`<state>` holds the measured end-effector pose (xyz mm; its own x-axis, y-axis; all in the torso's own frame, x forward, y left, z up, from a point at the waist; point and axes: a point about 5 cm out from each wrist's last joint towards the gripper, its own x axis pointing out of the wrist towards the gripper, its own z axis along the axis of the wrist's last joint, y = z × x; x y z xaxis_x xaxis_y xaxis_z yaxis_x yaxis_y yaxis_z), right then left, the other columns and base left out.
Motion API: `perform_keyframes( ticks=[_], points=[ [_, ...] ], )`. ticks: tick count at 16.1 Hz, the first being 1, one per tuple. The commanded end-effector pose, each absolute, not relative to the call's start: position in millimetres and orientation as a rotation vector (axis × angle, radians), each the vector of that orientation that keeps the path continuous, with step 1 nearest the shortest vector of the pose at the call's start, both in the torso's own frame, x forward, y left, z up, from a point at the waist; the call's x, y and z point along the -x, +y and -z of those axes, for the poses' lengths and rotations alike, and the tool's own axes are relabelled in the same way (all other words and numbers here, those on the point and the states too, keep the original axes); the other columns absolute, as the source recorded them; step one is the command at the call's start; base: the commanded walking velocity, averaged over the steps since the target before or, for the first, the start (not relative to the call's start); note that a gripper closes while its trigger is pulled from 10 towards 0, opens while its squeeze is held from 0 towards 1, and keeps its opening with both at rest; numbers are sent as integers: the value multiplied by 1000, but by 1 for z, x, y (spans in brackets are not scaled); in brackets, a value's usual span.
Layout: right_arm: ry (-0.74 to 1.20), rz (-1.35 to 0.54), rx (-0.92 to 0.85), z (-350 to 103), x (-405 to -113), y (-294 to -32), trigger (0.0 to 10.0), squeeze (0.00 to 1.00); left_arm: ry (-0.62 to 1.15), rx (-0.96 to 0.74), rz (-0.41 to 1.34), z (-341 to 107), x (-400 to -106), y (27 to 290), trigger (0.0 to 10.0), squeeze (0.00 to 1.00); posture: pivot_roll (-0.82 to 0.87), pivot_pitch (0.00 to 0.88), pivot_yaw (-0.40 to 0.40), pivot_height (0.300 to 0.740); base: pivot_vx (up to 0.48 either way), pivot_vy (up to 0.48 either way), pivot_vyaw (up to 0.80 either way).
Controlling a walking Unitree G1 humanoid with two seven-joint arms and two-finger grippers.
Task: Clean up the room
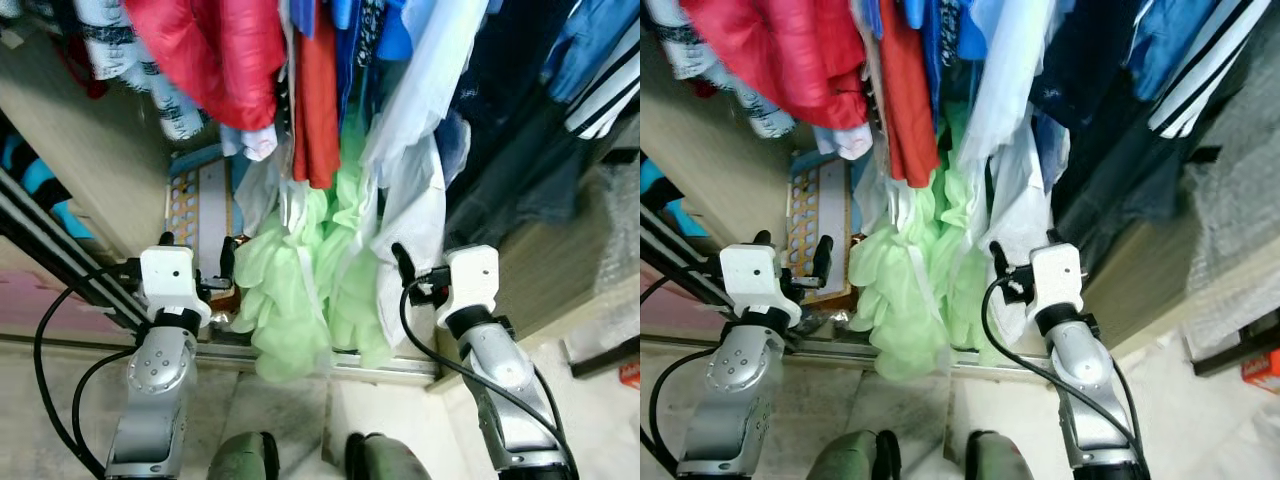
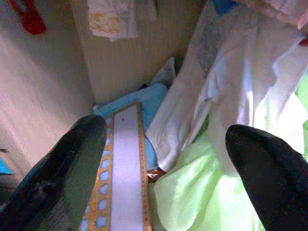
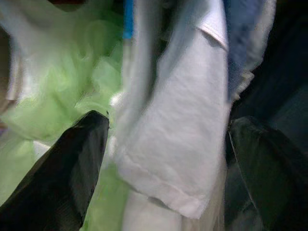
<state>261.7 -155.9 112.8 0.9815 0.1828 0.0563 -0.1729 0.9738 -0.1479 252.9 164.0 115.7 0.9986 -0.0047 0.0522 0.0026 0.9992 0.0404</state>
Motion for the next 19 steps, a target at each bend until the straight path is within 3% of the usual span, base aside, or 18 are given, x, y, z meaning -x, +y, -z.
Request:
perform_keyframes(
  ticks=[1, 8, 12, 15, 19],
  points=[
    [-59, -161, 147, -110, -260, -160, 10000, 0, -40, -32, 23, -114, -252, 161, 10000, 0, -4, 128, -7, 740, 0, 0, -800],
    [-64, -158, 140, -108, -262, -155, 10000, 0, -54, -17, 27, -111, -259, 152, 10000, 0, -33, 85, -1, 740, 0, 0, -114],
    [-48, -124, 120, -103, -261, -160, 10000, 0, -43, 25, 75, -106, -257, 143, 10000, 0, -26, 79, 7, 740, 0, 0, -720],
    [-57, -125, 102, -103, -259, -154, 10000, 0, -75, -39, 112, -101, -246, 150, 10000, 0, -22, 79, 8, 740, 0, 0, 0],
    [-141, -144, 112, -116, -263, -141, 10000, 0, -106, -81, -17, -105, -243, 170, 10000, 0, 10, 67, 24, 740, 0, 0, 0]
  ],
)
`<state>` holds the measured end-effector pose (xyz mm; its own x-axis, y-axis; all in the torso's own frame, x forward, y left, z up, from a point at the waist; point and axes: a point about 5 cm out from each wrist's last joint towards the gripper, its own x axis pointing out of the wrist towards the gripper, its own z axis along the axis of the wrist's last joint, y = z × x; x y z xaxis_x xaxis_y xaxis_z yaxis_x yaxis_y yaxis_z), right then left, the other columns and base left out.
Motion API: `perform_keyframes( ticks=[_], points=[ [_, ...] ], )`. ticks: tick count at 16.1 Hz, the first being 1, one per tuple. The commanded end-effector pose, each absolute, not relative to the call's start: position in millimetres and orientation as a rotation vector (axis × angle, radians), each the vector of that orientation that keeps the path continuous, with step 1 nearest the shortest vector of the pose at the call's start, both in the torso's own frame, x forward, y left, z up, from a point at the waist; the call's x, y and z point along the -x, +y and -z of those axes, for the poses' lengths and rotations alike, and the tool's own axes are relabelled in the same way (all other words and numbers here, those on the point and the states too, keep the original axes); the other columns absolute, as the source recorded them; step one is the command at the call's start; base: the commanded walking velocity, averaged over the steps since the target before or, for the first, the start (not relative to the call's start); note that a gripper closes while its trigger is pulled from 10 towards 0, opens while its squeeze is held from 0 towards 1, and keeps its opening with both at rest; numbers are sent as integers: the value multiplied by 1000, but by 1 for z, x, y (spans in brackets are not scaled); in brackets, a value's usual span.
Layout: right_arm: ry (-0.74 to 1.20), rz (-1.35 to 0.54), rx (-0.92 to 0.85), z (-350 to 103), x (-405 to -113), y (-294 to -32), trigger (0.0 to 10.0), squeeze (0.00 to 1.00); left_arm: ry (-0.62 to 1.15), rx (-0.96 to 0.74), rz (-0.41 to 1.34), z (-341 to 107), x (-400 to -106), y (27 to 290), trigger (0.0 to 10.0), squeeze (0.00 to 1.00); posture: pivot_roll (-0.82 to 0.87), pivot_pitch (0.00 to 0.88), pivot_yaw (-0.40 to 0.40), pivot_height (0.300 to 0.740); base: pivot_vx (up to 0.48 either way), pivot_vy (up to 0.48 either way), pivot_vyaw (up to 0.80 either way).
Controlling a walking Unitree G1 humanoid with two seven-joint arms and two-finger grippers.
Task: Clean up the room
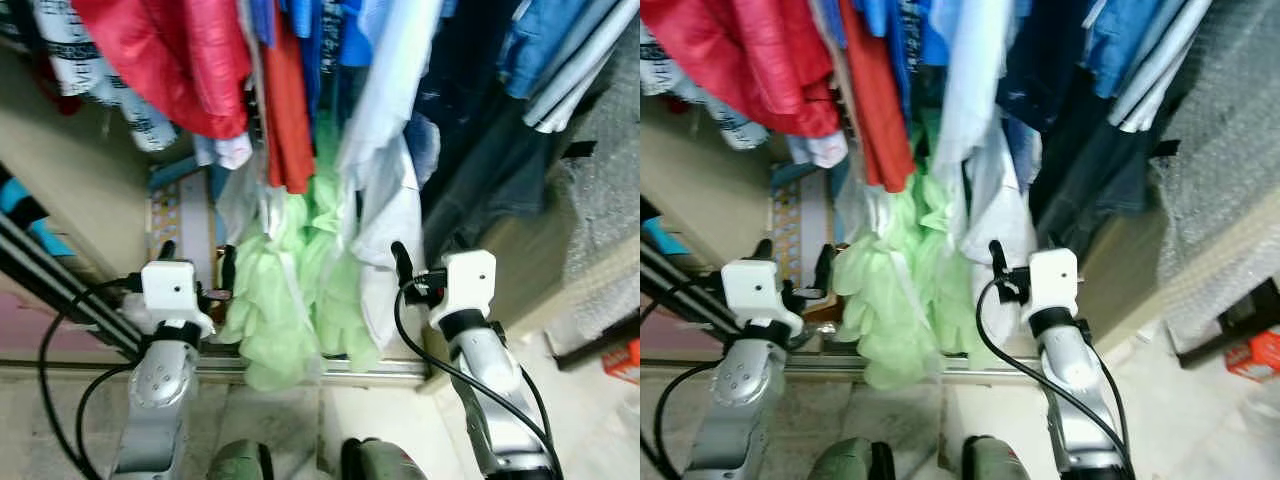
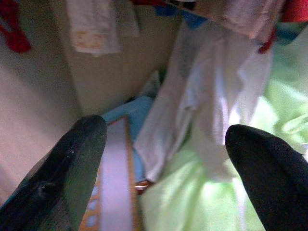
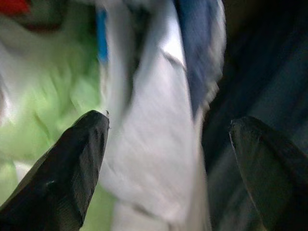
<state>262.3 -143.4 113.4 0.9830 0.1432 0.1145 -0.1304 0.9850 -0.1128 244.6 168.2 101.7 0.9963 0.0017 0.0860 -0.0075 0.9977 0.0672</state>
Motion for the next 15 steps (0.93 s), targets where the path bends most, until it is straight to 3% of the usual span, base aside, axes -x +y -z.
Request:
perform_keyframes(
  ticks=[1, 5, 11, 14, 15],
  points=[
    [-143, -141, 108, -116, -264, -139, 10000, 0, -105, -86, -18, -105, -244, 170, 10000, 0, 13, 59, 32, 740, 0, 0, 0],
    [-150, -153, 112, -115, -267, -136, 10000, 0, -99, -95, -49, -103, -250, 173, 10000, 0, 16, 49, 37, 740, 0, 0, 0],
    [-144, -272, 166, -119, -281, -136, 10000, 0, -73, -39, -145, -92, -236, 167, 10000, 0, 46, 57, -90, 740, 0, 0, 0],
    [-144, -261, 154, -119, -281, -136, 10000, 0, -87, -61, -129, -93, -237, 167, 10000, 0, 43, 55, -80, 740, 0, 0, 0],
    [-142, -225, 141, -116, -275, -136, 10000, 0, -99, -80, -87, -95, -244, 166, 10000, 0, 9, 47, -21, 740, 0, 0, 0]
  ],
)
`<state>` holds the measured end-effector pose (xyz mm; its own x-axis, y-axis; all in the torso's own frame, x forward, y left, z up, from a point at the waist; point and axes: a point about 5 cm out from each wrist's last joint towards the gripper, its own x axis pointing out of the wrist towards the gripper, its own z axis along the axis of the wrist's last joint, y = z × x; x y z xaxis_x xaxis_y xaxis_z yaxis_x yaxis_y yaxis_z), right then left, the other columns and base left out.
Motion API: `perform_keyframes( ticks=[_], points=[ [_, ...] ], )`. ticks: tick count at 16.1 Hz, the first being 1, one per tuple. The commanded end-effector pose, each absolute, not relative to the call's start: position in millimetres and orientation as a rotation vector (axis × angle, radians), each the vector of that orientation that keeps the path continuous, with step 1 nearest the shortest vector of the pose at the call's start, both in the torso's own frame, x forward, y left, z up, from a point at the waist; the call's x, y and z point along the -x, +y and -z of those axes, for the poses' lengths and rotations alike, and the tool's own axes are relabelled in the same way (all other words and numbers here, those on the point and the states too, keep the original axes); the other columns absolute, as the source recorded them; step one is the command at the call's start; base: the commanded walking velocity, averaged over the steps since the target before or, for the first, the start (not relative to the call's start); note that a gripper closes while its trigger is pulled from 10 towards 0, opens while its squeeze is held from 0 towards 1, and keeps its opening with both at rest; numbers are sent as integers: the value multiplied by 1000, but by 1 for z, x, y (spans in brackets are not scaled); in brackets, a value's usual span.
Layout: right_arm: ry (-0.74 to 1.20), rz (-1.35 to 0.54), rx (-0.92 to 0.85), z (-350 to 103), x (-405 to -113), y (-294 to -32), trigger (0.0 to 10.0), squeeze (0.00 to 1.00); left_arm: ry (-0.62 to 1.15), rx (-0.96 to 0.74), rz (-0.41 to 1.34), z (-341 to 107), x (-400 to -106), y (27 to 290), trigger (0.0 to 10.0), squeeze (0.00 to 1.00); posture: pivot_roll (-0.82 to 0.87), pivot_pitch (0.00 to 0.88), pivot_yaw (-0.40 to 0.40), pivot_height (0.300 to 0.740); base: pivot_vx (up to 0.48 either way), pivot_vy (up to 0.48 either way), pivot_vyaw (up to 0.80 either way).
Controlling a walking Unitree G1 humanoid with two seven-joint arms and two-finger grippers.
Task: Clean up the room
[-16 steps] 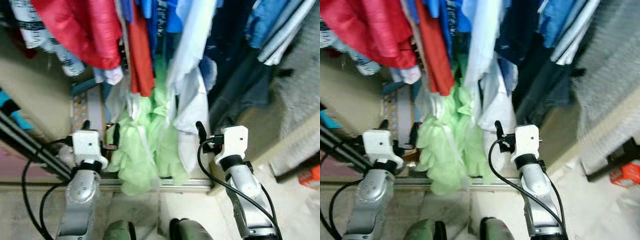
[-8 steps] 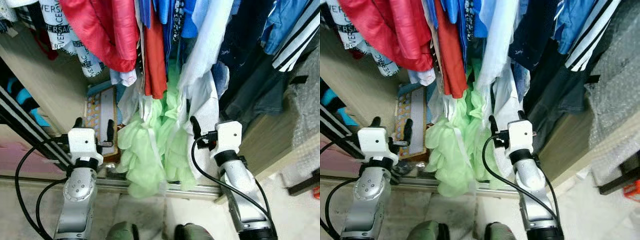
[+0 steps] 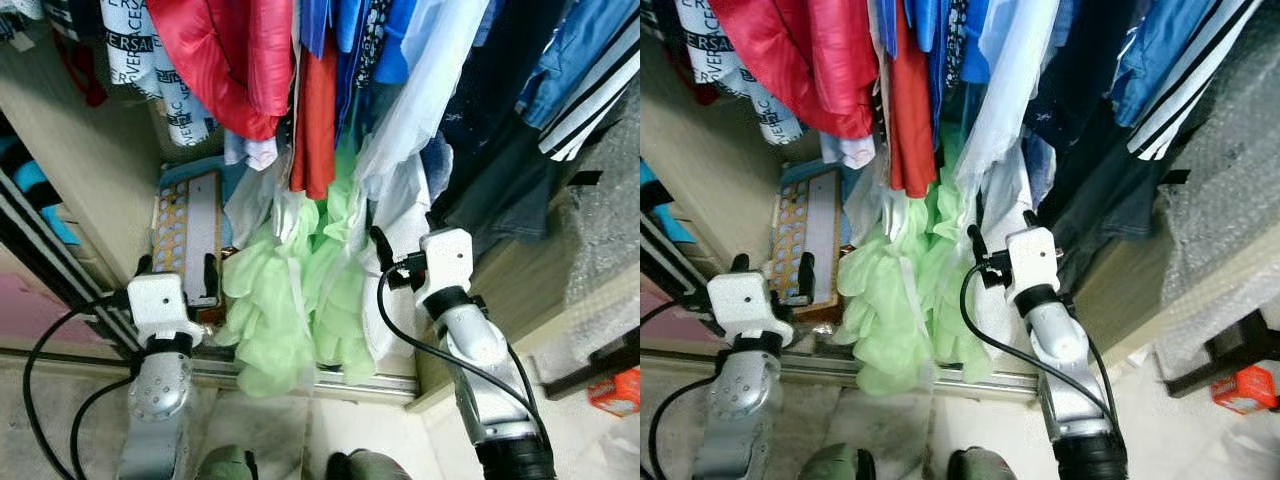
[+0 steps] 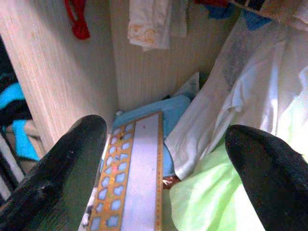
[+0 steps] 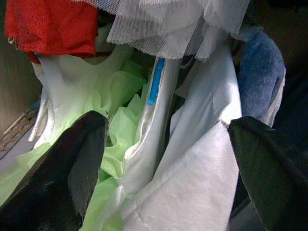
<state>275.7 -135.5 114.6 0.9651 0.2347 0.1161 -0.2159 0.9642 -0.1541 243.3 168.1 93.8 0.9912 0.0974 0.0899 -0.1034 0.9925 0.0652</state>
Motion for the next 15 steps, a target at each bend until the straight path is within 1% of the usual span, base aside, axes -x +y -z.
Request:
perform_keyframes(
  ticks=[1, 3, 5, 11, 15],
  points=[
    [-142, -201, 134, -115, -272, -137, 10000, 0, -101, -89, -63, -97, -248, 165, 10000, 0, -5, 45, 0, 740, 0, 0, 0],
    [-139, -156, 127, -112, -266, -141, 10000, 0, -96, -84, -29, -98, -256, 163, 10000, 0, -37, 43, 43, 740, 0, 0, 0],
    [-132, -125, 125, -108, -260, -147, 10000, 0, -82, -80, -6, -96, -259, 162, 10000, 0, -62, 46, 65, 740, 0, 0, 0],
    [-105, -105, 120, -105, -255, -152, 10000, 0, -46, -64, -22, -90, -250, 166, 10000, 0, -38, 76, 55, 740, 0, 0, 0],
    [-92, -109, 111, -103, -254, -148, 10000, 0, -48, -64, -28, -91, -248, 170, 10000, 0, -19, 98, 40, 740, 0, 0, -800]
  ],
)
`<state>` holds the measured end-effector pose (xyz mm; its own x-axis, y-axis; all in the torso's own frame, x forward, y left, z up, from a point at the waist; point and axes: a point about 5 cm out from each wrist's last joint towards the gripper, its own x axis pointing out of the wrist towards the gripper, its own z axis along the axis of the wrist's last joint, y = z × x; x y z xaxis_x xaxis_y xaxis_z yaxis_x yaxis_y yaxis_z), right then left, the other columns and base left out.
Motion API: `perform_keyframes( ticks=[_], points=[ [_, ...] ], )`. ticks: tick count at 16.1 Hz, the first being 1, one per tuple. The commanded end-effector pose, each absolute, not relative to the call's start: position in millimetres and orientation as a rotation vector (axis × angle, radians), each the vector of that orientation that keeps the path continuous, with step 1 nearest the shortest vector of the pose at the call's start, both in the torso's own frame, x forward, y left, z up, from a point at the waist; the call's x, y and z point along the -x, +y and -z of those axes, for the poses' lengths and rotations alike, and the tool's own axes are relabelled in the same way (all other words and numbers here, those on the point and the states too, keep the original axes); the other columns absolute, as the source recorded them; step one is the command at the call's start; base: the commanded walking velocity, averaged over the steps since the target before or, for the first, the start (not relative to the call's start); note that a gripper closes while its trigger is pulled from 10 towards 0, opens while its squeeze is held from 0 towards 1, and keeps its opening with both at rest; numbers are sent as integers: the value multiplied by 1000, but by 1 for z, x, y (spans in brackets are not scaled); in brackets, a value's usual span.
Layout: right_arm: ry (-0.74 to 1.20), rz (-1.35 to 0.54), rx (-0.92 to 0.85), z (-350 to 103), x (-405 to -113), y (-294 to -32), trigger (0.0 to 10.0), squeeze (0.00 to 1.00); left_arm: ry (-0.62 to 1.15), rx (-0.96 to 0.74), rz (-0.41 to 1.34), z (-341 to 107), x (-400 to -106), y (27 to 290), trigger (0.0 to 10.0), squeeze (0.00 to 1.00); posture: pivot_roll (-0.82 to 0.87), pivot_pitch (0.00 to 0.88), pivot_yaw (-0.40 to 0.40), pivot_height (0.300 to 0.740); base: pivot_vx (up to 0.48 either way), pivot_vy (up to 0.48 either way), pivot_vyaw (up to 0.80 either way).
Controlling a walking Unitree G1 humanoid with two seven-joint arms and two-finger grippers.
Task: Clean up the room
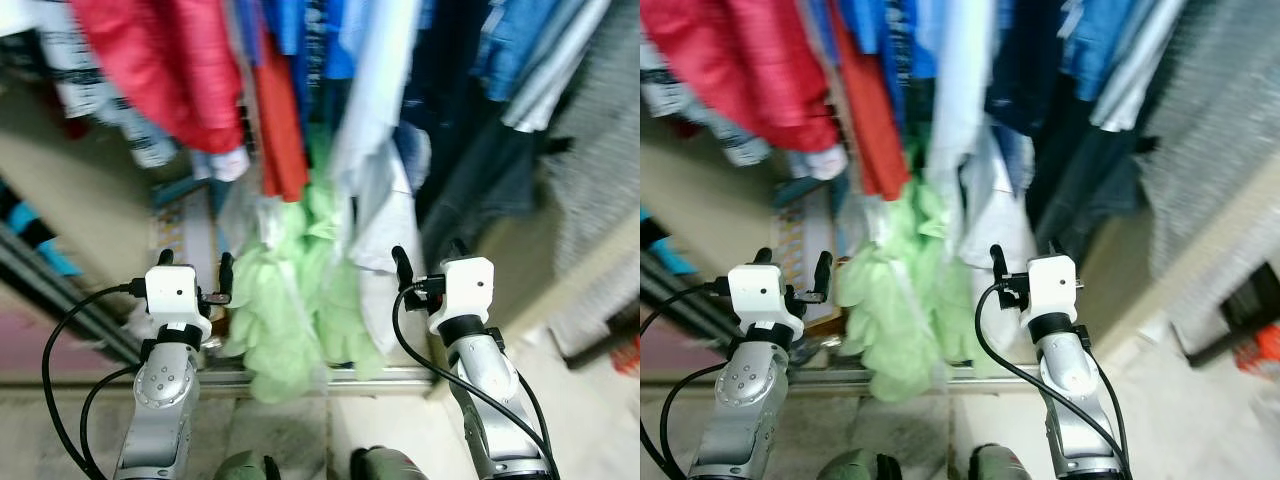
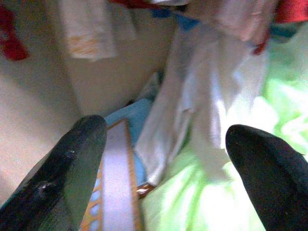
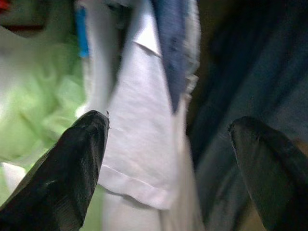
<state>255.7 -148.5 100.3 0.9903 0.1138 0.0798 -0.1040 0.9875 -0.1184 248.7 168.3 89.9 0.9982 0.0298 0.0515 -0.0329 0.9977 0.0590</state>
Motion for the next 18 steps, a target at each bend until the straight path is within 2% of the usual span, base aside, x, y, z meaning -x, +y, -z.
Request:
perform_keyframes(
  ticks=[1, 2, 18],
  points=[
    [-91, -112, 109, -103, -254, -148, 10000, 0, -50, -64, -26, -92, -248, 171, 10000, 0, -18, 103, 38, 740, 0, 0, -800],
    [-85, -122, 106, -103, -253, -147, 10000, 0, -67, -37, -5, -95, -247, 168, 10000, 0, -18, 116, 28, 740, 0, 0, -800],
    [-111, -124, 61, -122, -261, -146, 10000, 0, -92, -21, -50, -104, -250, 172, 10000, 0, -28, 131, 6, 740, 0, 0, 0]
  ],
)
